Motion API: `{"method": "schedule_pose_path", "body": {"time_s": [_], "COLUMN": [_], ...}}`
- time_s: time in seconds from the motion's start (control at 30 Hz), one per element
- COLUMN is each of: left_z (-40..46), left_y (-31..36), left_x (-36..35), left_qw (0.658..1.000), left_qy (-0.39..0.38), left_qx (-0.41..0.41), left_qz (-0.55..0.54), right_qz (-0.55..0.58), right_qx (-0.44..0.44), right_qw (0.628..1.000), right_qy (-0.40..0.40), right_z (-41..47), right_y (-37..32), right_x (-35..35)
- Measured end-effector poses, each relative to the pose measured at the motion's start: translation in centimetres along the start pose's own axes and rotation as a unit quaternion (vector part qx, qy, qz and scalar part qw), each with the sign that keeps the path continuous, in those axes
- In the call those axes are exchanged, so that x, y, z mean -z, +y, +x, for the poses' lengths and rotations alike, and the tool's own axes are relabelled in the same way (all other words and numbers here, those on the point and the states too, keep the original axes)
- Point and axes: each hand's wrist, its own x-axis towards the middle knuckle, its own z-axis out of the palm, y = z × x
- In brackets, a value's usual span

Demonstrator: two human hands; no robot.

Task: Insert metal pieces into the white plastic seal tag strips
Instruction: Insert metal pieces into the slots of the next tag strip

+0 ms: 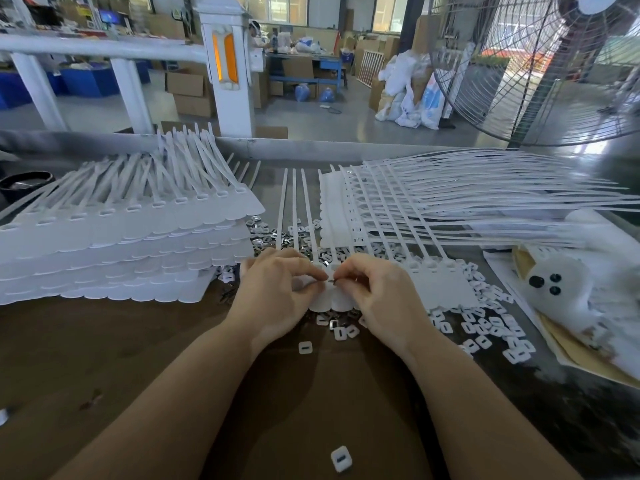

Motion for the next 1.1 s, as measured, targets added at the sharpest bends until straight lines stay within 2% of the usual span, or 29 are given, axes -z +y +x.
{"method": "schedule_pose_path", "body": {"time_s": [0.37, 0.63, 0.8, 1.1], "left_z": [0.5, 1.2, 1.1, 1.0], "left_y": [0.6, 0.1, -0.2, 0.1], "left_x": [-0.7, -0.2, 0.2, -0.2], "left_qw": [0.999, 0.998, 0.995, 0.997], "left_qy": [-0.019, -0.035, 0.01, 0.04], "left_qx": [-0.004, 0.046, 0.065, 0.032], "left_qz": [0.033, -0.026, -0.075, -0.057], "right_qz": [0.025, 0.02, 0.034, 0.048], "right_qx": [-0.024, -0.025, -0.023, -0.022], "right_qw": [0.999, 0.999, 0.998, 0.996], "right_qy": [-0.015, 0.03, 0.052, 0.067], "right_z": [0.2, 0.4, 0.3, 0.4], "right_y": [0.2, 0.4, 0.5, 0.7], "right_x": [0.1, 0.0, -0.1, 0.1]}}
